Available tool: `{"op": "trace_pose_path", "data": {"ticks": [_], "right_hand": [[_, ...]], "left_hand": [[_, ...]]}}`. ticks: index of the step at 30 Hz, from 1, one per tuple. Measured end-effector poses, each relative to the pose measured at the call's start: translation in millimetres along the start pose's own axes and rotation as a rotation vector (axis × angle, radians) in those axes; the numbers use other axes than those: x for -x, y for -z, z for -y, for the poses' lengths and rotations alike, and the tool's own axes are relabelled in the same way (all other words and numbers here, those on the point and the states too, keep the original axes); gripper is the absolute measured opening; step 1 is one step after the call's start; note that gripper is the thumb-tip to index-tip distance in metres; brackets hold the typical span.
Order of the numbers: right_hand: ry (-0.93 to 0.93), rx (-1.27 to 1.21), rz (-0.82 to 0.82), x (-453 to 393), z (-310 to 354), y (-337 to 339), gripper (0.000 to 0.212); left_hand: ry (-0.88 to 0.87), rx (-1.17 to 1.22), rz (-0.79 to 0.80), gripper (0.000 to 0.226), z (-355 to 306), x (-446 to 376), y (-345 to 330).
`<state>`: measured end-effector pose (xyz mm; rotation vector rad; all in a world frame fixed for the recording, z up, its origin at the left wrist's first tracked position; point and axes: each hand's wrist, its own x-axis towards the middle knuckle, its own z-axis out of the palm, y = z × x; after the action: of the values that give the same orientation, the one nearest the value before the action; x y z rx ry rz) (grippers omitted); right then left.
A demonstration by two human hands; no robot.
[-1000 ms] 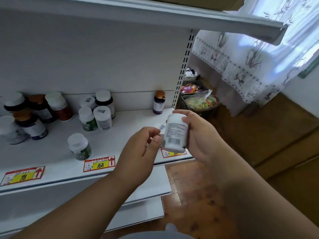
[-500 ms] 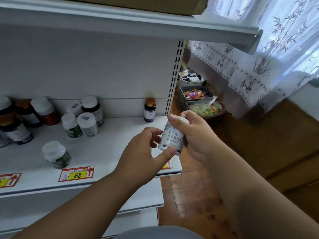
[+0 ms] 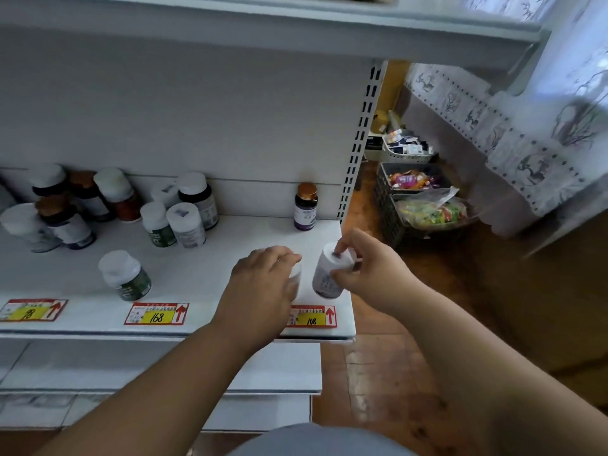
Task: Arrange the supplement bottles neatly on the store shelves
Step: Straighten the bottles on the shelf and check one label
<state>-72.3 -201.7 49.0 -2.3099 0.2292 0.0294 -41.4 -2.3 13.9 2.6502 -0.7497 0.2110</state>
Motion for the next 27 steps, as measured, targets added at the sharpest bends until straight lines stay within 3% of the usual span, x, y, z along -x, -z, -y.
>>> {"op": "trace_pose_path", "data": {"ticks": [6, 21, 24, 27], "right_hand": [[0.179, 0.212, 0.038, -12, -1, -30, 0.032], [0.201, 0.254, 0.023, -11, 5, -46, 0.035], [0.148, 0.117, -0.071, -18, 13, -41, 0.033], [0.137, 0.177, -0.19, -56, 22, -30, 0.032]], "left_hand": [[-0.086, -0.079, -0.011, 0.039, 16, -1, -9], [-0.155, -0.043, -0.015, 0.034, 41, -4, -6], [-0.17, -0.026, -0.05, 0.033, 40, -2, -2], [-0.139, 0.019, -0.087, 0.031, 37, -4, 5]]}}
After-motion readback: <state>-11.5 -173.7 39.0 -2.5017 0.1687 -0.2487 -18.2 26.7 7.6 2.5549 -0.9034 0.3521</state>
